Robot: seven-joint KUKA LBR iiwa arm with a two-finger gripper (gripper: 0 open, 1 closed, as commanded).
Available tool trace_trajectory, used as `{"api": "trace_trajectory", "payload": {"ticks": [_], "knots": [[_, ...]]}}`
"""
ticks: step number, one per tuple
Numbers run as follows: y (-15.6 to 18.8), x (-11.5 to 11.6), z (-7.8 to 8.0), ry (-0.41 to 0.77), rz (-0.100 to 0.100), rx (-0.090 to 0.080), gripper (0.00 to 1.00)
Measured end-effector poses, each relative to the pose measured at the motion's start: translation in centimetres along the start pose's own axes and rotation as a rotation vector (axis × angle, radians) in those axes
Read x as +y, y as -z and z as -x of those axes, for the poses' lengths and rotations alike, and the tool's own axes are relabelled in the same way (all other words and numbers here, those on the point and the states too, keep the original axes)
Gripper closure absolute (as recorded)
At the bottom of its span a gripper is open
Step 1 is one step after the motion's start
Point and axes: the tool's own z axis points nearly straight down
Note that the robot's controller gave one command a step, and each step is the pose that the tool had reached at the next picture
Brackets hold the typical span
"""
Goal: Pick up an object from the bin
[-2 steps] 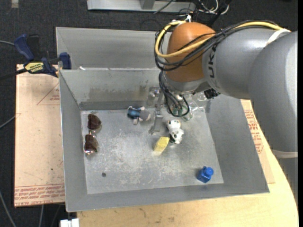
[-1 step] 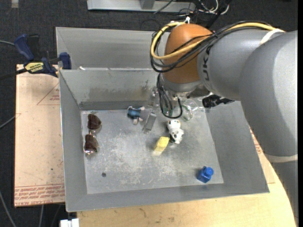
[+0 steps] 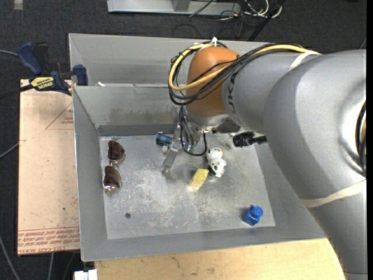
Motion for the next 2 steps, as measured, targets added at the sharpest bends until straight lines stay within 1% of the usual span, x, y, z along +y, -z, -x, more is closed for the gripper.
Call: {"api": "trace_trajectory", "payload": {"ticks": [1, 2], "knots": [[-0.15, -1.36, -0.36, -0.076, 0.0, -0.001, 1.0], [-0.15, -1.36, -0.36, -0.075, -0.001, -0.001, 1.0]]}}
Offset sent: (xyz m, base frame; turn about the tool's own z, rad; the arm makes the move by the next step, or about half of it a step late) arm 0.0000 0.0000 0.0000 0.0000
